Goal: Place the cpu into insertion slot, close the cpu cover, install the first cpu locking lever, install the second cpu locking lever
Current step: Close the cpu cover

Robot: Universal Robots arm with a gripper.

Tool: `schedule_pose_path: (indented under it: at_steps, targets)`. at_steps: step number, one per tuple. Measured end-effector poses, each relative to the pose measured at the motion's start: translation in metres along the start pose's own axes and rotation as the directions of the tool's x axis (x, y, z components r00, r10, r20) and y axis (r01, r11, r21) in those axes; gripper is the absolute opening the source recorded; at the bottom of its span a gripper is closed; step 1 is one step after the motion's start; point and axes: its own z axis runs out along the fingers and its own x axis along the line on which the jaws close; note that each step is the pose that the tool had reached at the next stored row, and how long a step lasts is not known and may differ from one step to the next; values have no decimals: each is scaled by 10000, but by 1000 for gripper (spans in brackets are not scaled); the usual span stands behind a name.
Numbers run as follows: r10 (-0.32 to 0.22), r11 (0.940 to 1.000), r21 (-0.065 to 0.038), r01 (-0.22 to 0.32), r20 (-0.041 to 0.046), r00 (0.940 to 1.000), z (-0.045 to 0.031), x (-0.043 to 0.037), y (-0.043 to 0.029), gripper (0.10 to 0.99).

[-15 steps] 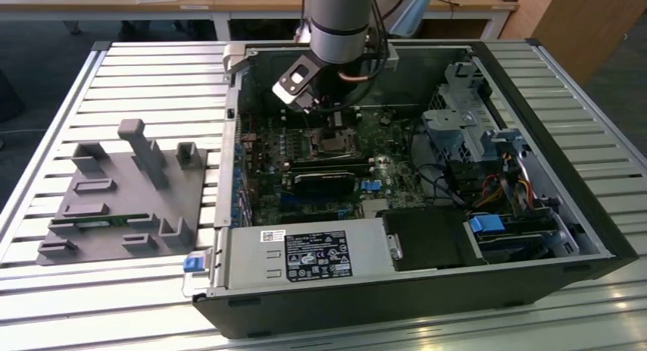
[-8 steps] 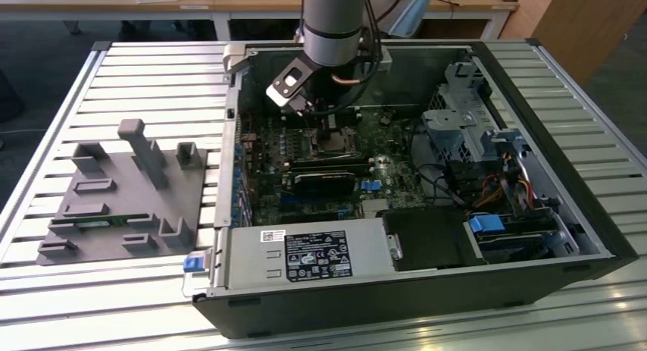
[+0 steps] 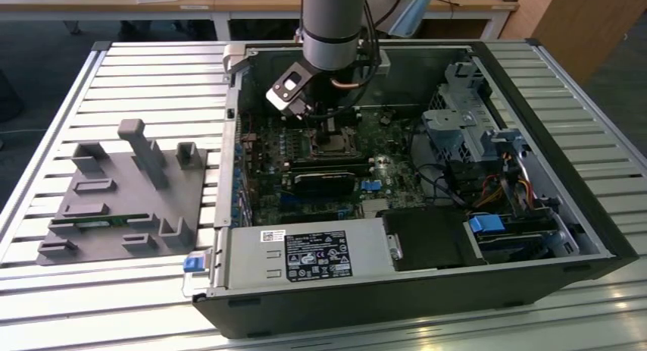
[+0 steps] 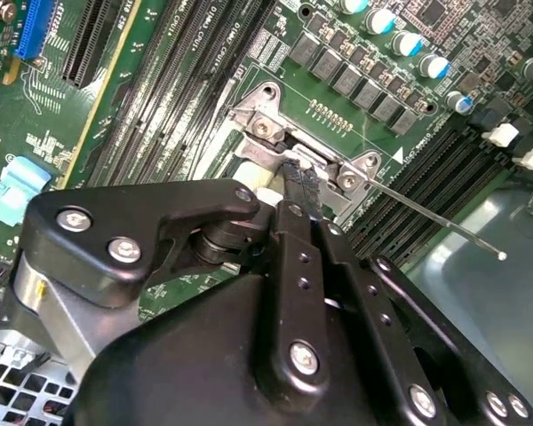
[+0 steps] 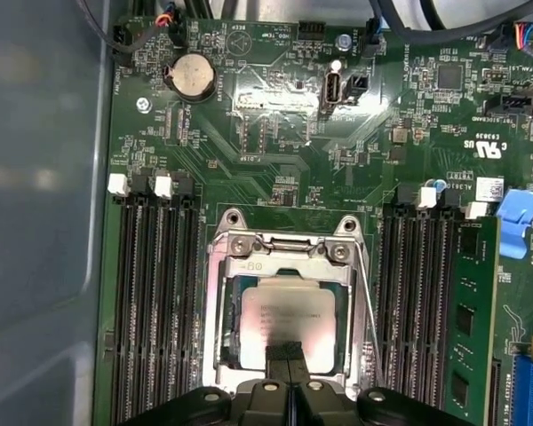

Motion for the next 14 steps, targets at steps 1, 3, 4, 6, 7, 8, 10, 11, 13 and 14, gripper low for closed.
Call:
schedule_pose_path:
  at_steps: [1, 3, 4, 6, 7, 8, 10, 11, 13, 14]
  targets:
    - [0, 10000, 0, 0, 0, 10000, 4, 0, 0, 122]
    - [0, 10000, 1, 0, 0, 10000, 14, 0, 0, 122]
    - [0, 10000, 3, 0, 4, 10000, 18, -1, -1, 122]
    - [0, 10000, 6, 0, 7, 10000, 28, -2, -1, 122]
    - [2, 10000, 6, -2, 8, 10000, 34, -2, -1, 122]
    - [2, 10000, 6, -2, 7, 10000, 39, -2, 1, 122]
    - [0, 10000, 3, 0, 4, 10000, 44, 2, 8, 122]
    - [2, 10000, 2, -2, 1, 10000, 45, 6, 12, 122]
    - [1, 10000, 3, -1, 0, 10000, 44, 16, 28, 122]
    - [0, 10000, 1, 0, -6, 10000, 45, 21, 37, 122]
